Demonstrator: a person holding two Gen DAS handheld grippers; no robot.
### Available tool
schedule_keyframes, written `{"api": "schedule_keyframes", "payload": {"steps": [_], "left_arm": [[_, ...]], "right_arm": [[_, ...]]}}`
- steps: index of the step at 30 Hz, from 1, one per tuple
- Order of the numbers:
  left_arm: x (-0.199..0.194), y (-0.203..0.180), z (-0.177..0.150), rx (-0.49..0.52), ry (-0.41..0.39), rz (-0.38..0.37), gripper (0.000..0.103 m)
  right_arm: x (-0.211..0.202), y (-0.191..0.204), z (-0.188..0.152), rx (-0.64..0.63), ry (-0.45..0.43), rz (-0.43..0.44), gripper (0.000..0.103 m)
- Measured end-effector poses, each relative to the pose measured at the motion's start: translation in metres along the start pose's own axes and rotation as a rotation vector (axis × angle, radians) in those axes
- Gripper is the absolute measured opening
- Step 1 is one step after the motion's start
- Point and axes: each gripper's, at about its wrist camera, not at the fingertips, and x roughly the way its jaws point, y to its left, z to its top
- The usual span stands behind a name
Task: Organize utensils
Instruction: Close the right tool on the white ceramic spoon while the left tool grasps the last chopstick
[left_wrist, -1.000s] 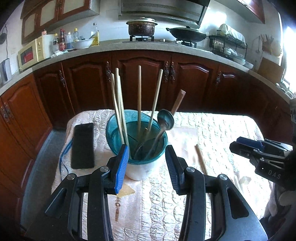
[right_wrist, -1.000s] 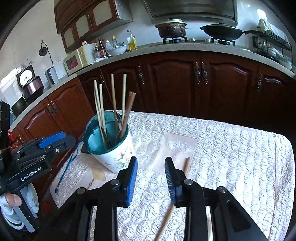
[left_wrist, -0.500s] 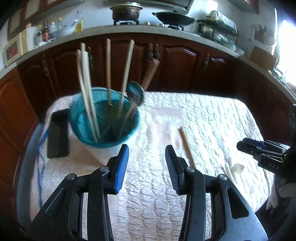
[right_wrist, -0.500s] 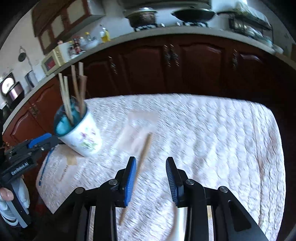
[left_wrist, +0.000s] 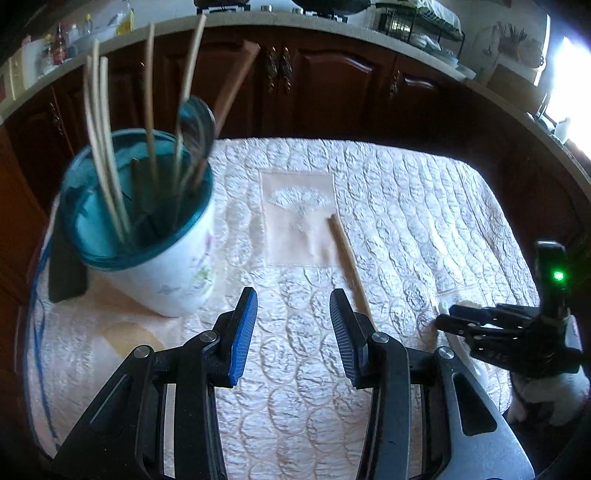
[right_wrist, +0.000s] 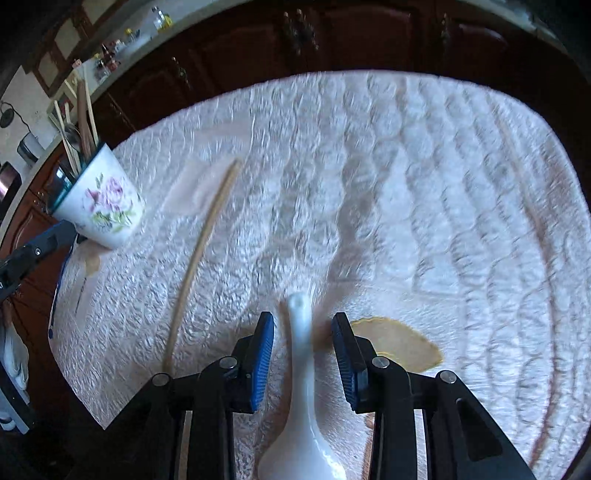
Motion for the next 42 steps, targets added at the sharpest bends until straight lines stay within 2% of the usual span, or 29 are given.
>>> {"api": "schedule_keyframes", "payload": {"steps": [1,2,7,14,23,26,27,28,31,35,38,42], "left_arm": [[0.004,-0.002,0.001,0.000,0.011,-0.005,0.040],[0.007,-0.004,0.003,0.001,0.020,-0.009,0.040],[0.026,-0.017,0.009,0.010,0.049,-0.047,0.040],[0.070,-0.032,0.031,-0.060,0.100,-0.137,0.040],[0.135,-0.049,0.055,-0.068,0.151,-0.073,0.039],[0.148,-0.052,0.056,-0.058,0.170,-0.057,0.018],[0.149,-0.052,0.056,-0.051,0.167,-0.059,0.010],[0.149,-0.052,0.055,-0.045,0.167,-0.065,0.009],[0.143,-0.050,0.049,-0.027,0.183,-0.091,0.007],[0.126,-0.047,0.028,0.006,0.208,-0.119,0.006],[0.112,-0.044,0.013,0.025,0.224,-0.135,0.006],[0.106,-0.043,0.009,0.052,0.227,-0.119,0.006]], "right_arm": [[0.002,0.000,0.000,-0.002,0.003,-0.005,0.022],[0.003,0.000,0.001,-0.007,0.000,-0.015,0.012],[-0.008,-0.006,0.010,0.016,-0.040,0.031,0.012],[-0.018,-0.026,0.014,0.079,-0.064,0.083,0.012],[-0.027,-0.069,0.022,0.130,-0.061,0.133,0.012],[-0.022,-0.073,0.020,0.141,-0.050,0.158,0.012],[-0.020,-0.073,0.020,0.144,-0.043,0.167,0.012],[-0.019,-0.072,0.020,0.145,-0.039,0.171,0.012],[-0.015,-0.073,0.019,0.157,-0.026,0.191,0.012],[-0.009,-0.056,0.015,0.128,-0.001,0.190,0.013],[-0.011,-0.052,0.013,0.117,-0.006,0.195,0.029],[-0.012,-0.050,0.009,0.087,-0.003,0.167,0.029]]}}
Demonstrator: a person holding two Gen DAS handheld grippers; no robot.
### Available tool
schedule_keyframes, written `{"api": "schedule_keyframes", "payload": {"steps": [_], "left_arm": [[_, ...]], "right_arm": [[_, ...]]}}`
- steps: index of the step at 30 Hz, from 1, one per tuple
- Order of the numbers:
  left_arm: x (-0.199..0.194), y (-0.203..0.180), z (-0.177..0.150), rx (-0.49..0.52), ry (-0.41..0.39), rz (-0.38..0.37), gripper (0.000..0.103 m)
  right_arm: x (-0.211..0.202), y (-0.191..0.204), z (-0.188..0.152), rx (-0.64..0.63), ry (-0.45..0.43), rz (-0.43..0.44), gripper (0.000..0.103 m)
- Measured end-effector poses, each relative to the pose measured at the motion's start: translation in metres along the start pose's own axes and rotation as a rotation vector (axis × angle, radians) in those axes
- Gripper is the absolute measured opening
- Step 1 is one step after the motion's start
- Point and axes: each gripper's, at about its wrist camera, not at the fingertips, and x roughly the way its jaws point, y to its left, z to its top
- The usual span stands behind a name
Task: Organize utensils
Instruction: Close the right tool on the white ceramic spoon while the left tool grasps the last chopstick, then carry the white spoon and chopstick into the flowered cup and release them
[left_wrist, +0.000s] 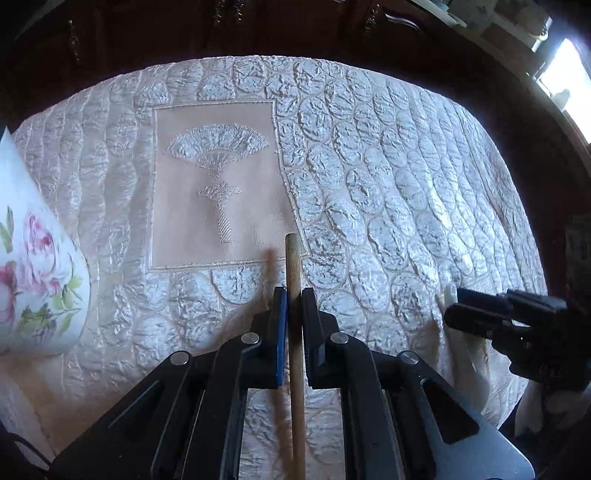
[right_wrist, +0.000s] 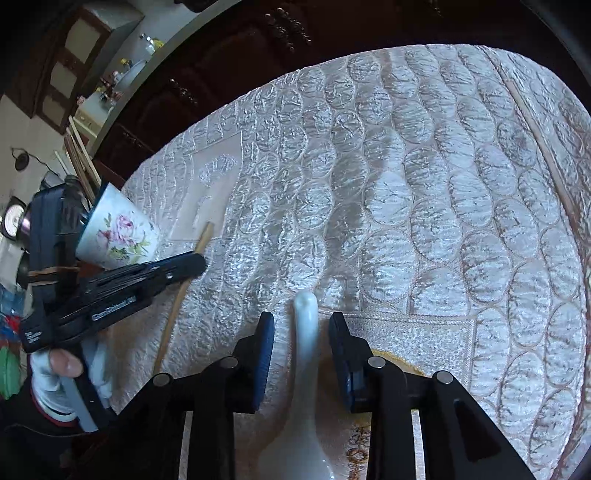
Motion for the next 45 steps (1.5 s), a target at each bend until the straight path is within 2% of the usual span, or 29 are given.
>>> {"api": "schedule_keyframes", "payload": {"steps": [2,4,5,8,9,11,12,13,14,20,29,45], "left_arm": [[0.001,0.001,0.003,0.004,0.002,0.006,0.008],[0.005,-0.002,0.007,0.009,0.010,0.003,0.020],[0.006,-0.003,0.008,0.009,0.013,0.000,0.022],[0.012,-0.007,0.015,0.017,0.008,0.010,0.024],[0.016,-0.011,0.018,0.021,0.009,0.013,0.024],[0.021,-0.012,0.022,0.021,0.008,0.011,0.024],[0.022,-0.013,0.023,0.022,0.006,0.009,0.020],[0.022,-0.013,0.024,0.025,0.007,0.009,0.008],[0.022,-0.014,0.024,0.029,0.010,0.004,0.007],[0.001,-0.013,0.019,0.041,-0.029,-0.023,0.007],[-0.037,0.002,0.006,0.008,-0.086,-0.072,0.007],[-0.133,0.025,-0.018,-0.008,-0.231,-0.158,0.006]], "right_arm": [[0.001,0.003,0.000,-0.011,-0.002,-0.006,0.029],[0.003,0.003,0.002,-0.017,-0.003,-0.009,0.029],[0.005,0.003,0.005,-0.016,-0.007,-0.005,0.029],[0.010,0.005,0.010,-0.011,-0.012,-0.001,0.026],[0.011,0.006,0.011,-0.016,-0.014,-0.009,0.019],[0.011,0.005,0.012,-0.026,-0.013,-0.022,0.012],[0.009,0.004,0.011,-0.027,-0.015,-0.014,0.012],[0.008,0.004,0.011,-0.030,-0.018,-0.013,0.012],[0.005,0.004,0.010,-0.034,-0.024,-0.015,0.012],[-0.014,0.014,0.010,-0.056,-0.069,-0.009,0.012],[-0.032,0.028,0.011,-0.086,-0.108,0.009,0.012],[-0.055,0.085,0.021,-0.176,-0.195,0.043,0.010]]}}
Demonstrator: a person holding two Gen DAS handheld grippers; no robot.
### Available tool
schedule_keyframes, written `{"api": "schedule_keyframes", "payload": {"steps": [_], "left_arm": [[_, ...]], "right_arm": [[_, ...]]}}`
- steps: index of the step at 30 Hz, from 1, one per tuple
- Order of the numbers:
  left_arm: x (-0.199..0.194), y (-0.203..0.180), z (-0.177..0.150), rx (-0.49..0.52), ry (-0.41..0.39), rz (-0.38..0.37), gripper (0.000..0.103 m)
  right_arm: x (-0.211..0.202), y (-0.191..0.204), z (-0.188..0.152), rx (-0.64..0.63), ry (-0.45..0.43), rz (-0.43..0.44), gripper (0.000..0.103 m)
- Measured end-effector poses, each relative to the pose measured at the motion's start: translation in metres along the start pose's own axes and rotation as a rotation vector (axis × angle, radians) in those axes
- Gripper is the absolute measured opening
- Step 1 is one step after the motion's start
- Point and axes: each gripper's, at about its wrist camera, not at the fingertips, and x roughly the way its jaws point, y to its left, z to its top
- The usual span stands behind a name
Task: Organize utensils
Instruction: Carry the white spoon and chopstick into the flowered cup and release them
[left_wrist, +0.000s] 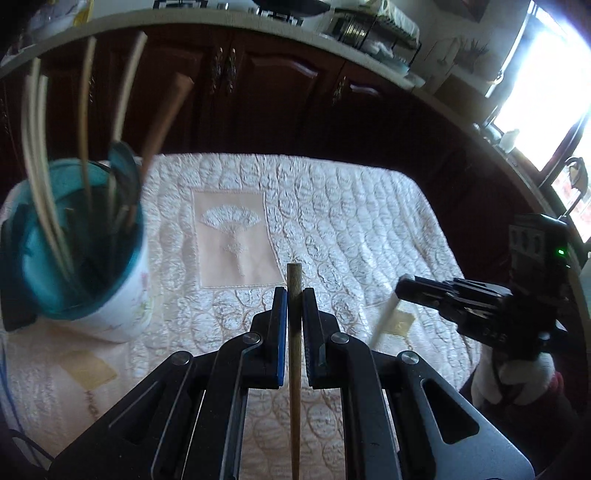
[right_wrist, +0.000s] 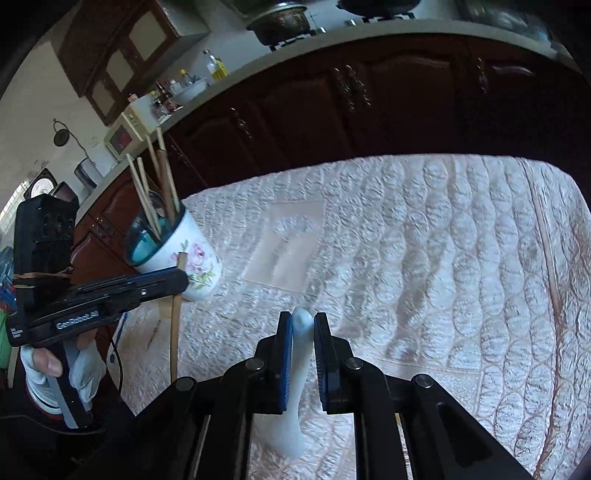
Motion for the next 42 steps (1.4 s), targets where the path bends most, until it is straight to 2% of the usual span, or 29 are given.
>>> {"api": "schedule_keyframes", "payload": {"steps": [3,20,34,42], "left_arm": [[-0.023,0.007,-0.003,-0.004,-0.028,-0.001,0.006],[-0.131,0.044,-0.004,-0.063,-0.197,0.029,0.006],[-0.215,0.066,0.024,-0.079,-0.359,0.099,0.006],[-0.236,0.077,0.049,-0.074,-0.443,0.172,0.006]], "right_arm": [[-0.001,0.009,0.003,-0.020,-0.005,0.000,0.007],[-0.002,0.059,0.021,-0.102,-0.034,0.036,0.007],[-0.018,0.105,0.050,-0.192,-0.089,0.093,0.006],[-0.026,0.138,0.083,-0.245,-0.145,0.130,0.006]]}}
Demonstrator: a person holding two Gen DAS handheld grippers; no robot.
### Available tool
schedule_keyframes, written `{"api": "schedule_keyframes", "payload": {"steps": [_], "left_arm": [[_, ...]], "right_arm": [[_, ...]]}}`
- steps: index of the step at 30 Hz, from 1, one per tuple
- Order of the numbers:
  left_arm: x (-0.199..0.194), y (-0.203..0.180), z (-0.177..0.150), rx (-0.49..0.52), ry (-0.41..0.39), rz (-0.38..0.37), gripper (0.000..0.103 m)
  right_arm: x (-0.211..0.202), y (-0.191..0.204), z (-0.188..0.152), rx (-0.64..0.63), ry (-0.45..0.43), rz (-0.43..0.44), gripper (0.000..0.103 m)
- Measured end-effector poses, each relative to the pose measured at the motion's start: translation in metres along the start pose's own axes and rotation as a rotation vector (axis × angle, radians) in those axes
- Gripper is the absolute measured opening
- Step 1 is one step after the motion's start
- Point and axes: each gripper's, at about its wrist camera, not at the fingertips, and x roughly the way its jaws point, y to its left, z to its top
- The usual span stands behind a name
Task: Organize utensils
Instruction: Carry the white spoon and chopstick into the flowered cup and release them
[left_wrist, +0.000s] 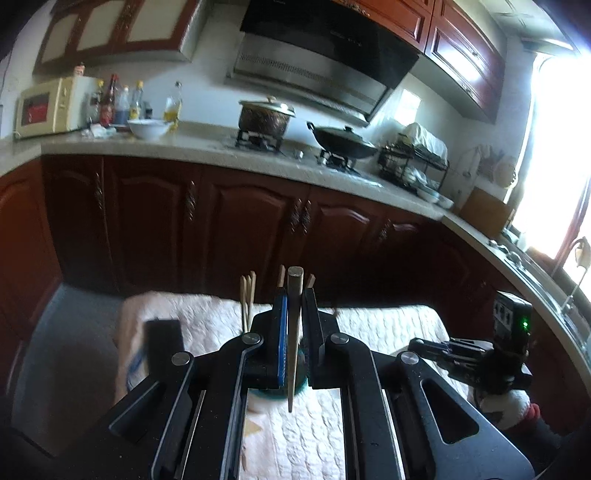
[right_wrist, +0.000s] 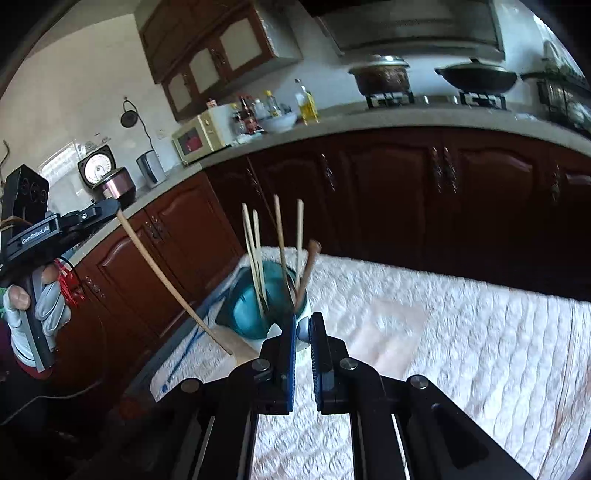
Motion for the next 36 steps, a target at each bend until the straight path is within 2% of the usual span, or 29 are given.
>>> {"api": "schedule_keyframes", "payload": {"steps": [8,17,23,27,33,36], "left_arm": [[0.024,0.012,0.015,0.009,-0.035,0.079,0.006],[0.070,0.026,-0.007,0.008,0.036,0.140,0.006],[0.092,0.031,-0.025,-0.004,0.087,0.156,0.006],[0.104,0.032,-0.031,-0.007,0.112,0.155,0.006],[0.121,0.034,-0.041,-0.025,0.143,0.154,0.006],[0.128,0.034,-0.046,-0.028,0.152,0.161,0.006]], "right_arm": [[0.021,0.025,0.028,-0.083,-0.016,-0.049,0.006],[0.065,0.047,0.048,-0.179,0.008,-0.105,0.006],[0.110,0.064,0.056,-0.291,0.097,-0.132,0.006],[0.143,0.066,0.057,-0.354,0.193,-0.128,0.006],[0.184,0.060,0.049,-0.378,0.320,-0.102,0.006],[0.195,0.056,0.043,-0.340,0.338,-0.085,0.007]]}}
